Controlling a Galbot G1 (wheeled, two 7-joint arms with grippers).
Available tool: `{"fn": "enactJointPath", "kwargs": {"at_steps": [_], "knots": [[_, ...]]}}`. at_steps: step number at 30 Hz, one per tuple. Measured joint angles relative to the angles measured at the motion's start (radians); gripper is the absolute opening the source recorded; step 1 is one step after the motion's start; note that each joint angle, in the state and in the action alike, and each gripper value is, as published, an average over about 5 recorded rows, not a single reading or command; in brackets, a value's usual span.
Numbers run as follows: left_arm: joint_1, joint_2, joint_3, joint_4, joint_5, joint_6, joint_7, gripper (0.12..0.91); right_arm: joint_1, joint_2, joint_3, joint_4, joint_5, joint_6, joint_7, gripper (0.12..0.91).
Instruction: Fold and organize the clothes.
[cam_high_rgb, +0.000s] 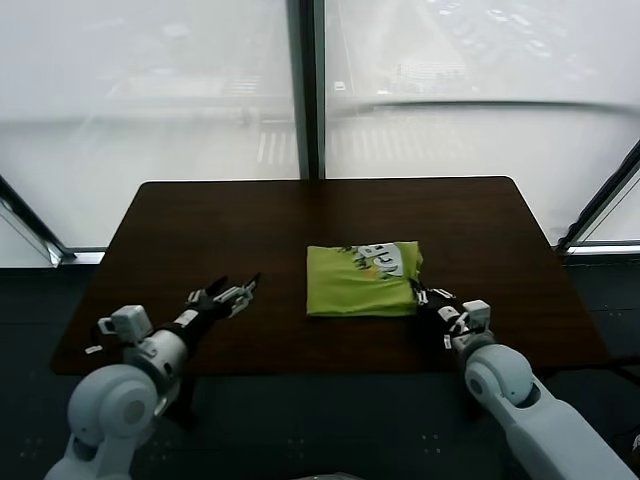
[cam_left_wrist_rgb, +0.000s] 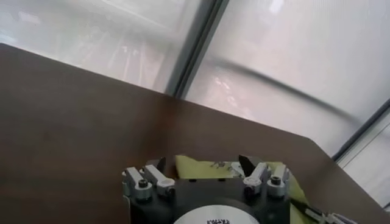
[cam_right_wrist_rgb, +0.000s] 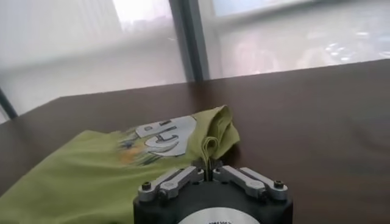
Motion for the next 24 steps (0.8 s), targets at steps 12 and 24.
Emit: {"fn": "enactJointPath", "kwargs": {"at_steps": [12,24], "knots": [[0.003,-0.020,0.003,0.006,0.012,-0.003,0.000,0.907,-0.062,-0.160,0.086,0.125,0.020,-0.035,0.003,0.311],[0.026,-0.052,-0.003,0.011,0.042,-0.008,-0.005,0.907,0.085,-0.128,-0.088,0.282,-0.100,-0.129,0.265,0.897]]}}
